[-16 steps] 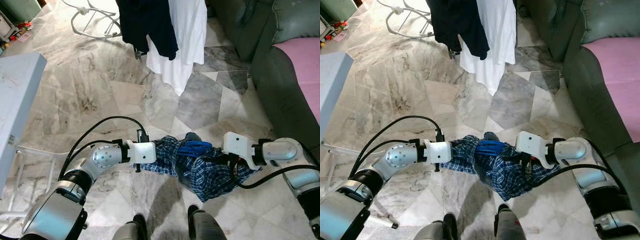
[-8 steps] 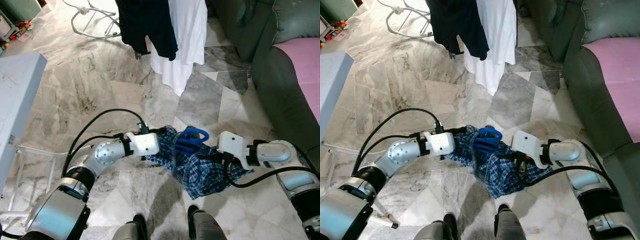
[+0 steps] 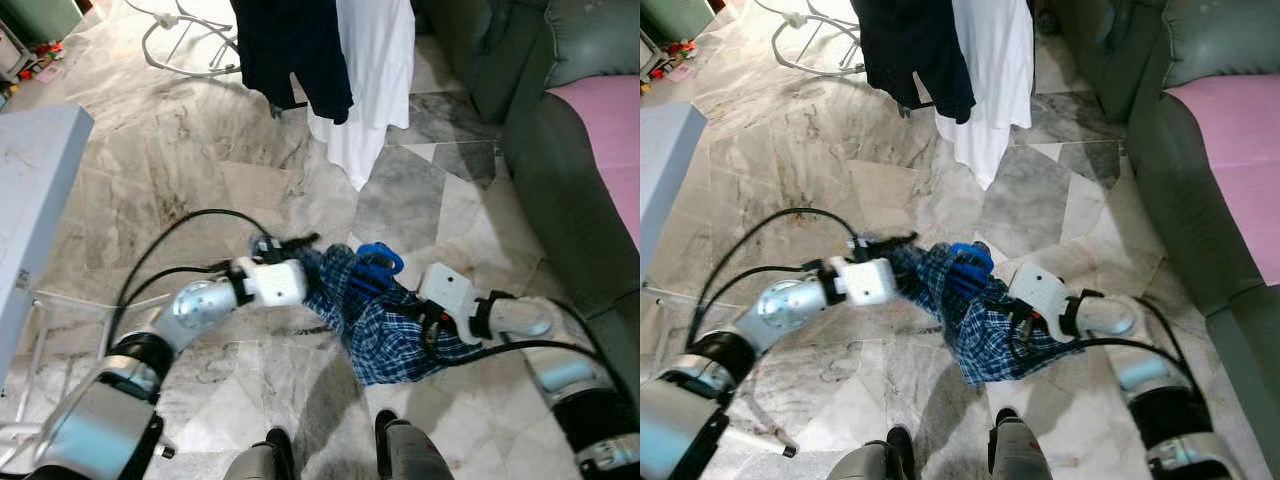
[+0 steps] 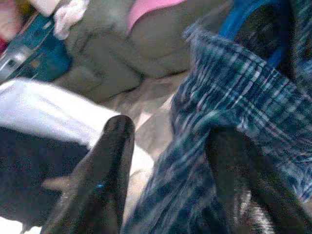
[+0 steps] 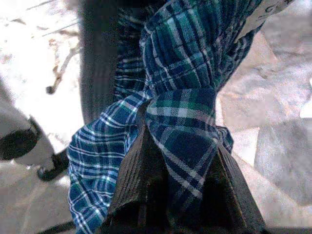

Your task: Hang hanger

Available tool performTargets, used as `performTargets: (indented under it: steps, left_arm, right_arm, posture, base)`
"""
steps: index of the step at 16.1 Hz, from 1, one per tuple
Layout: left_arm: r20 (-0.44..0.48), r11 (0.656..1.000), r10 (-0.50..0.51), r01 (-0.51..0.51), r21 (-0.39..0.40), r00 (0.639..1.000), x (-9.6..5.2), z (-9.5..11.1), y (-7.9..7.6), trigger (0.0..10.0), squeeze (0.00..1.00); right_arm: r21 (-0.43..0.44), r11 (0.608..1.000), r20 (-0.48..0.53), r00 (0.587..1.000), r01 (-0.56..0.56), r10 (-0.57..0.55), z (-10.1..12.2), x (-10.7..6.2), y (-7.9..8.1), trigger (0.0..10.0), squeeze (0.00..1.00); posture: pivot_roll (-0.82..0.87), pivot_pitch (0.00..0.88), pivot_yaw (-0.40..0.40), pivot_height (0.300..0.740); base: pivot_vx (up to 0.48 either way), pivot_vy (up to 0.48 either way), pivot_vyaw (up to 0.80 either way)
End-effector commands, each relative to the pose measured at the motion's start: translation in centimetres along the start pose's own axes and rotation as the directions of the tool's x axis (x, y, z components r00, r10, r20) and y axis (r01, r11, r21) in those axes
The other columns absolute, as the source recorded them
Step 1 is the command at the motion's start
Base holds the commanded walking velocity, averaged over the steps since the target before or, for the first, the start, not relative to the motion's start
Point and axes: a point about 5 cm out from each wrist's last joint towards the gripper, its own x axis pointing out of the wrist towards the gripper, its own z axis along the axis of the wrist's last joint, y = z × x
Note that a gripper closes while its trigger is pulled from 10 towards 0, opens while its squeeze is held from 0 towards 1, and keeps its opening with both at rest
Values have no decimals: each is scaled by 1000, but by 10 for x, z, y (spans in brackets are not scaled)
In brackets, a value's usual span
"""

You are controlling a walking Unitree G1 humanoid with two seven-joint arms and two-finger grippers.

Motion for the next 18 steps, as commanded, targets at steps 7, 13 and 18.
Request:
performTargets:
  steps: [7, 13, 18]
  left_arm:
    - [-386, 713, 416, -559, -423, 823, -29, -41, -31, 10000, 1000]
    - [-733, 348, 404, -833, -430, 547, -47, -63, -70, 10000, 1000]
    - [-693, 282, 374, -787, -549, 617, -31, -57, -65, 10000, 0]
  right_arm:
    - [253, 916, -35, 949, 312, -313, -25, 0, 11, 0, 0]
    - [404, 695, -138, 791, 595, -596, -41, -5, 16, 0, 0]
    - [411, 673, -189, 780, 615, -597, -44, 12, 30, 10000, 0]
  posture:
    - [-296, 242, 124, 740]
    - [-304, 232, 115, 740]
    - [-312, 179, 111, 740]
  base:
    - [0, 0, 0]
    - [0, 0, 0]
    - [0, 0, 0]
